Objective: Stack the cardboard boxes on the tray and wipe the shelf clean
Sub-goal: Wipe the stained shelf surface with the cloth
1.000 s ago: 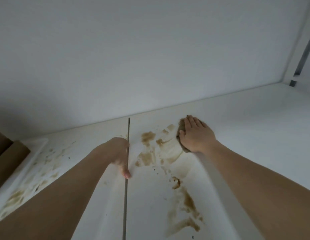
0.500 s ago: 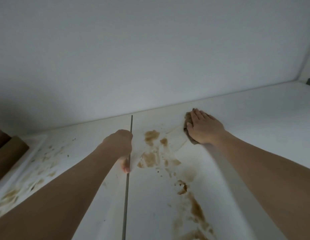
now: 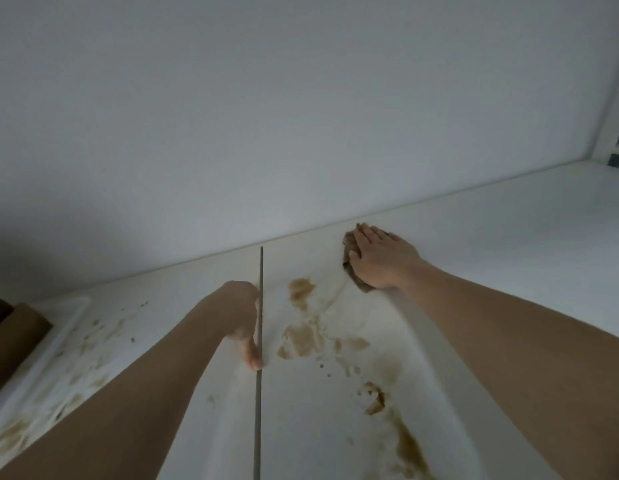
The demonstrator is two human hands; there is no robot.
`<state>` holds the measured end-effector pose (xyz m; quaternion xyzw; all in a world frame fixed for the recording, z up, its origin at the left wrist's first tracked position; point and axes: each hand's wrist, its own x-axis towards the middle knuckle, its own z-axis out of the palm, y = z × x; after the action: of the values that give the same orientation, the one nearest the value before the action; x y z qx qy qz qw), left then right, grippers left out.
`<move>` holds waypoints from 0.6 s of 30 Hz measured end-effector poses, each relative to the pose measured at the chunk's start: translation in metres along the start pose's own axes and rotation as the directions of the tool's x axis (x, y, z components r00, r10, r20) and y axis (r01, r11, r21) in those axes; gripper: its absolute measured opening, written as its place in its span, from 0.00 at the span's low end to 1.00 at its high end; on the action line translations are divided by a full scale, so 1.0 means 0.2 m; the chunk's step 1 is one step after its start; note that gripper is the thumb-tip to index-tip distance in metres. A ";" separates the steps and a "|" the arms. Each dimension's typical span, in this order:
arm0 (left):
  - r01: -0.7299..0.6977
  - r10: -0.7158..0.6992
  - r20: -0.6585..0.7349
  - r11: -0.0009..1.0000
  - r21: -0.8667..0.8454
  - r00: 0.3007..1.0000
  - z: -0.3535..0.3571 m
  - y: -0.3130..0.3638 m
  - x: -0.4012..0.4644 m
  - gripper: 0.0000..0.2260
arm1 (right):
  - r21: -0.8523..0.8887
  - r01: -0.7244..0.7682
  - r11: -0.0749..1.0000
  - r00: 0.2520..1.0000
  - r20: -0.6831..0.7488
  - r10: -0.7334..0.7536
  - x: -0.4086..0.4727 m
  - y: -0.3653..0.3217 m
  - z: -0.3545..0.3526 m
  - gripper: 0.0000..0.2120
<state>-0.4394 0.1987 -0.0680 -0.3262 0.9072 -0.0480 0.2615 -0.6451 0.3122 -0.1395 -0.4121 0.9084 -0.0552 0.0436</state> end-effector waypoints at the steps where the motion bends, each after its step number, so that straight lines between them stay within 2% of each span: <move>1: -0.007 0.007 0.000 1.000 0.011 1.000 0.00 0.00 0.01 0.44 | -0.002 -0.024 1.000 1.000 0.005 0.024 0.03 -0.03 0.01 0.29; 3: -0.005 0.006 -0.015 1.000 0.029 1.000 -0.02 0.04 0.01 0.40 | -0.006 0.009 1.000 1.000 0.015 -0.009 0.07 -0.12 0.01 0.29; 6: 0.008 -0.007 -0.072 1.000 0.011 0.997 -0.04 0.04 0.01 0.39 | -0.014 0.165 0.986 0.986 0.023 -0.165 0.05 -0.20 0.02 0.28; 8: -0.001 -0.001 -0.097 1.000 -0.017 0.995 -0.04 0.02 0.02 0.37 | -0.018 0.283 0.959 0.958 0.051 -0.282 0.00 -0.16 0.01 0.28; 10: -0.023 0.019 -0.124 0.999 -0.030 0.992 -0.02 0.00 0.03 0.37 | -0.015 0.318 0.948 0.947 0.061 -0.316 0.00 -0.07 -0.01 0.28; 13: -0.051 0.041 -0.147 0.997 -0.063 0.988 0.01 -0.03 0.04 0.36 | -0.014 0.108 0.994 0.994 0.014 -0.108 0.09 0.06 -0.04 0.27; 15: -0.045 0.032 -0.139 0.995 -0.092 0.990 0.02 -0.05 0.05 0.41 | -0.010 -0.025 1.000 1.000 0.011 0.025 0.16 0.06 -0.03 0.27; 18: -0.038 0.021 -0.144 0.992 -0.116 0.989 0.03 -0.07 0.06 0.46 | 0.001 -0.095 0.995 0.995 0.008 0.095 0.24 -0.02 -0.02 0.28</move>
<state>-0.4367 0.1805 -0.0757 -0.3235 0.9294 -0.0132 0.1770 -0.6745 0.2736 -0.1365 -0.3687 0.9268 -0.0521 0.0499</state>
